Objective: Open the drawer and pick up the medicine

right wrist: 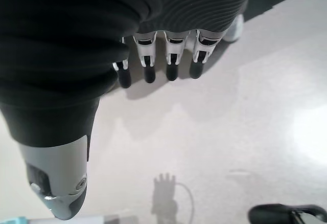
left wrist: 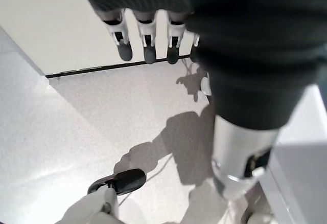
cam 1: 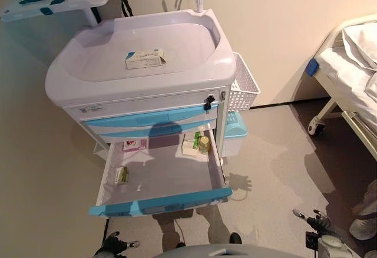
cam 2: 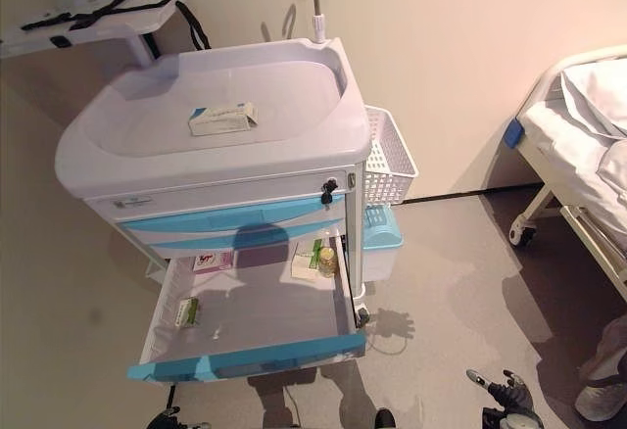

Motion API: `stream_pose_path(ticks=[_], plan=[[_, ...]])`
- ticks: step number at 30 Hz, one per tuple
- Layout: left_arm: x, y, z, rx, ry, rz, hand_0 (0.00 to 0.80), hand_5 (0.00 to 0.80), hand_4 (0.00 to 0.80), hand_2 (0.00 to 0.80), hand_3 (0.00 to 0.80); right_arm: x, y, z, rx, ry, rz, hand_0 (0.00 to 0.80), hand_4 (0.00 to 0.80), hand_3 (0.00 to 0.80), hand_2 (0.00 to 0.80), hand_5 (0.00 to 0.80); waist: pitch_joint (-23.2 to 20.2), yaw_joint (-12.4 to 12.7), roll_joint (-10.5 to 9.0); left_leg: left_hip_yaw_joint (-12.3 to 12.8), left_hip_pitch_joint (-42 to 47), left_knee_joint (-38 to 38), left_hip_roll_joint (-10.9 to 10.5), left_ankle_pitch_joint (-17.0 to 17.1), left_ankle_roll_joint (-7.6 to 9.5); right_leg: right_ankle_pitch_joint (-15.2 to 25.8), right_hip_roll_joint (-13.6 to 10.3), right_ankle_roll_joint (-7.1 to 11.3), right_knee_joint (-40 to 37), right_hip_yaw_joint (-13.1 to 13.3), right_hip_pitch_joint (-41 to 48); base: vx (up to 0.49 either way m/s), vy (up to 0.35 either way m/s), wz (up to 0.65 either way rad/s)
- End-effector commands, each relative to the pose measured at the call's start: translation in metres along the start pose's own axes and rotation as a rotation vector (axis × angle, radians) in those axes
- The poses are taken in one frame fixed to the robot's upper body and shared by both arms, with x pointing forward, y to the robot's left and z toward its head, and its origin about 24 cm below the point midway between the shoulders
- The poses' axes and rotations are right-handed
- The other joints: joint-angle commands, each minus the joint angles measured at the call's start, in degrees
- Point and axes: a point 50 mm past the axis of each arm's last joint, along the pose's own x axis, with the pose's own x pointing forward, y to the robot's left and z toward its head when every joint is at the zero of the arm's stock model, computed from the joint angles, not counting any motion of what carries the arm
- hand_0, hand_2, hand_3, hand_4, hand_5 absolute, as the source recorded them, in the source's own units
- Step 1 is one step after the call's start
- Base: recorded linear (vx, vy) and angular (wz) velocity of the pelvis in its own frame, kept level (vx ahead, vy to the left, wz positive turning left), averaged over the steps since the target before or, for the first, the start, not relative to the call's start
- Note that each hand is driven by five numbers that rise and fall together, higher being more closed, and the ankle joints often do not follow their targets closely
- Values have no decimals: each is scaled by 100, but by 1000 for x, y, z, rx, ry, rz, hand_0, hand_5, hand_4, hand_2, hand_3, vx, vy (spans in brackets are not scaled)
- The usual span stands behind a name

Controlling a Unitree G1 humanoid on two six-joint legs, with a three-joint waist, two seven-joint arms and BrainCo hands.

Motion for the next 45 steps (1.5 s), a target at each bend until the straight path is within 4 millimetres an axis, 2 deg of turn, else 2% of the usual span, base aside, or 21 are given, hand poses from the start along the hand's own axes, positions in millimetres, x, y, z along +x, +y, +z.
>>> stream_pose_path(ticks=[1, 5, 7, 10, 15, 16, 18, 19, 22, 23, 30, 35, 41, 45], plan=[[4, 25, 22, 88, -78, 49, 0, 0, 0, 0, 0, 6, 4, 26, -8, -74, 13, 0, 0, 0, 0, 0, 75, -70, -238, -42, -315, 86, -283, -67, 114, -29, -122, 326, 180, -112, -146, -15, -1, -7], [6, 21, 37, 187, -121, 23, 0, 0, 0, 0, 0, 7, 8, 30, -27, -75, 30, 0, 0, 0, 0, 0, 148, -124, -210, -8, -355, 94, -306, -65, 124, 3, -131, 338, 188, -62, -223, -6, 6, -10], [7, 19, 51, 295, -163, 12, 0, 0, 0, 0, 0, 7, 11, 31, -40, -77, 42, 0, 0, 0, 0, 0, 201, -168, -202, 12, -374, 104, -314, -72, 136, 13, -134, 343, 208, -14, -274, -6, 9, -6], [6, 18, 61, 342, -197, 7, 0, 0, 0, 0, 0, 7, 11, 29, -48, -69, 43, 0, 0, 0, 0, 0, 231, -189, -198, 43, -388, 100, -321, -79, 141, 24, -140, 349, 208, 21, -305, 0, 0, 0], [5, 20, 92, 421, -293, 8, 0, 0, 0, 0, 0, 8, 8, 19, -74, -8, 47, 0, 0, 0, 0, 0, 309, -251, -176, 80, -451, 121, -349, -87, 159, 13, -146, 356, 290, 62, -420, 2, 6, -7], [5, 20, 93, 421, -294, 8, 0, 0, 0, 0, 0, 8, 8, 19, -73, -8, 47, 0, 0, 0, 0, 0, 310, -249, -176, 81, -453, 122, -350, -87, 159, 11, -146, 356, 293, 63, -423, -1, -1, -4], [5, 20, 101, 460, -312, 10, 0, 0, 0, 0, 0, 8, 7, 11, -85, 33, 49, 0, 0, 0, 0, 0, 323, -270, -170, 75, -443, 101, -351, -80, 156, 4, -154, 361, 302, 62, -417, 19, -5, -3], [5, 19, 108, 476, -329, 5, 0, 0, 0, 0, 0, 6, 6, -1, -86, 85, 53, 0, 0, 0, 0, 0, 306, -293, -156, 82, -412, 86, -351, -95, 155, -4, -163, 368, 293, 46, -391, 36, -5, 0], [4, 19, 112, 492, -341, 1, 0, 0, 0, 0, 0, 5, 4, -11, -92, 122, 58, 0, 0, 0, 0, 0, 287, -314, -146, 78, -380, 89, -355, -120, 160, -17, -164, 368, 298, 56, -361, 35, -6, 0], [3, 20, 118, 494, -357, 2, 0, 0, 0, 0, 0, 3, 1, -21, -103, 163, 58, 0, 0, 0, 0, 0, 272, -339, -125, 77, -347, 86, -359, -137, 163, -28, -172, 367, 295, 58, -336, 39, -4, 1], [2, 19, 127, 505, -378, -9, 0, 0, 0, 0, 0, -2, -9, -39, -146, 245, 50, 0, 0, 0, 0, 0, 270, -407, -39, 103, -286, 79, -363, -166, 163, -47, -182, 369, 290, 69, -301, 21, 3, 0], [1, 24, 138, 512, -406, 9, 0, 0, 0, 0, 0, -1, -12, -40, -161, 254, 46, 0, 0, 0, 0, 0, 328, -465, 14, 117, -309, 77, -359, -154, 156, -56, -181, 365, 306, 97, -346, 0, 0, 0], [-5, 33, 164, 517, -471, 53, 0, 0, 0, 0, 0, 0, -14, -37, -167, 252, 41, 0, 0, 0, 0, 0, 488, -544, 42, 137, -463, 71, -373, -109, 159, -29, -188, 360, 347, 160, -542, -10, 2, -2], [-6, 36, 174, 515, -490, 71, 0, 0, 0, 0, 0, 0, -13, -36, -167, 247, 43, 0, 0, 0, 0, 0, 565, -579, 56, 172, -515, 78, -382, -106, 165, -9, -192, 366, 355, 197, -615, -16, 13, -3]])
